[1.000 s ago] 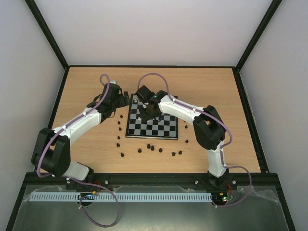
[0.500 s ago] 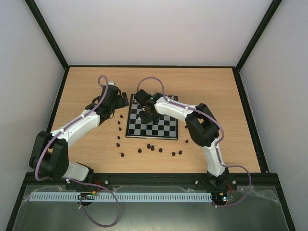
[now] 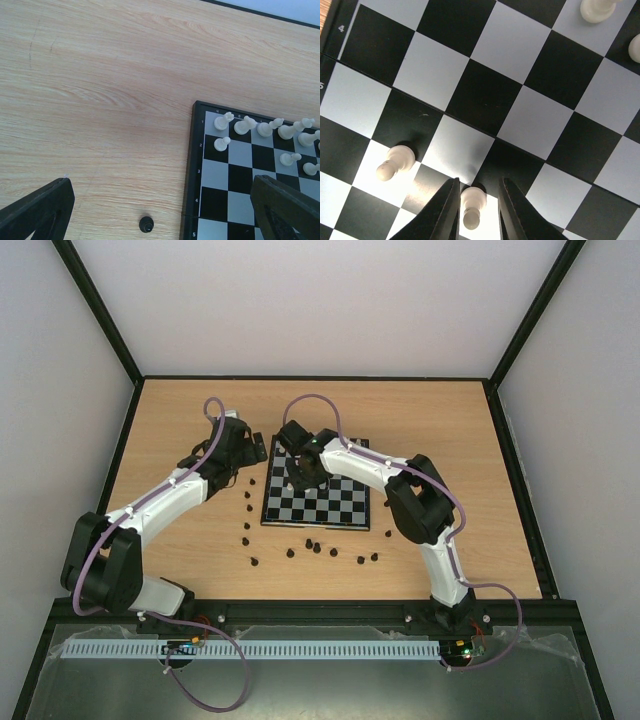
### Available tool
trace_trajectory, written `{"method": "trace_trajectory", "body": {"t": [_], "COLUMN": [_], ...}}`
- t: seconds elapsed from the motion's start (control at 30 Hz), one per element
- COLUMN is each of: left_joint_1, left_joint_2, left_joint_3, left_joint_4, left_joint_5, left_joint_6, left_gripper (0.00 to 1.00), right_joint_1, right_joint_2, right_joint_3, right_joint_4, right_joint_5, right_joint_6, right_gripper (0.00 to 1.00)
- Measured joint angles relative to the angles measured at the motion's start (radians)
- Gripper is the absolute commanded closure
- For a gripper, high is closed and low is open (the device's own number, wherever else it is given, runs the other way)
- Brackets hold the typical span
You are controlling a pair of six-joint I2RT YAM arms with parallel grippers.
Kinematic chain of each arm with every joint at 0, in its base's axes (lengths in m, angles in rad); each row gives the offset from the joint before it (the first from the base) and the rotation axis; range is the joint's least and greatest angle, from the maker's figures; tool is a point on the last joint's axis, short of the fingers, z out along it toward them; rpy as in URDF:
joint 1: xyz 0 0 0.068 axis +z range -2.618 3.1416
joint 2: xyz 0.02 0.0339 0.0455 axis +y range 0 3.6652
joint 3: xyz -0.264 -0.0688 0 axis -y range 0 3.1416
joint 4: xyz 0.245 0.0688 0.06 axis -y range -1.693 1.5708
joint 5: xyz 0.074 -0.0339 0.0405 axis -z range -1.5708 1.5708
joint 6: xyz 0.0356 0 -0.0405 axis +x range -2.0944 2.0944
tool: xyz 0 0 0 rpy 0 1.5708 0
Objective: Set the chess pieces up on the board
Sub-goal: Pick up the chess piece from the chessboard.
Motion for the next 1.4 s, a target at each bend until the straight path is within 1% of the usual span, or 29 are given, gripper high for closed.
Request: {"method": "trace_trajectory", "body": {"t": [0.13,0.27,0.43,0.63,0.73,0.97,1.03,1.17,1.27,1.4], "left_joint_1": [0.000,0.000,0.000,0.000,0.000,0.000,0.000,0.003,0.007,0.015], "left_joint_2": [0.000,0.000,0.000,0.000,0.000,0.000,0.000,0.001,0.002,0.006], "left_joint_3": [-0.003,-0.003,-0.005,-0.011,-0.014,-0.016,-0.016,-0.016,-0.016,-0.016], "left_joint_4": [0.001,0.002,0.004,0.007,0.008,0.009,0.009,0.010,0.010,0.010], "left_joint_5": [-0.001,-0.001,0.000,0.000,0.000,0.000,0.000,0.000,0.001,0.002], "left_joint_6": [0.000,0.000,0.000,-0.001,-0.003,-0.007,-0.007,-0.007,-0.007,-0.006], "left_gripper": [0.00,0.01,0.01,0.01,0.01,0.00,0.00,0.01,0.01,0.00], "right_joint_1": [-0.002,-0.002,-0.002,-0.002,-0.002,-0.008,-0.017,-0.053,-0.079,-0.102], "right_joint_2": [0.003,0.003,0.003,0.001,-0.003,-0.005,-0.002,0.027,0.078,0.144], "right_joint_3": [0.000,-0.006,-0.035,-0.042,-0.048,-0.041,-0.014,0.114,0.243,0.338], "right_joint_4": [0.000,0.001,0.005,0.016,0.023,0.018,-0.001,-0.028,-0.045,-0.065], "right_joint_5": [-0.002,-0.003,-0.007,-0.009,-0.009,-0.002,-0.002,-0.003,-0.005,-0.008], "right_joint_6": [0.000,0.000,-0.001,-0.003,-0.003,-0.004,-0.007,-0.016,-0.027,-0.037], "right_gripper": [0.78,0.82,0.83,0.90,0.92,0.92,0.92,0.92,0.92,0.92]}}
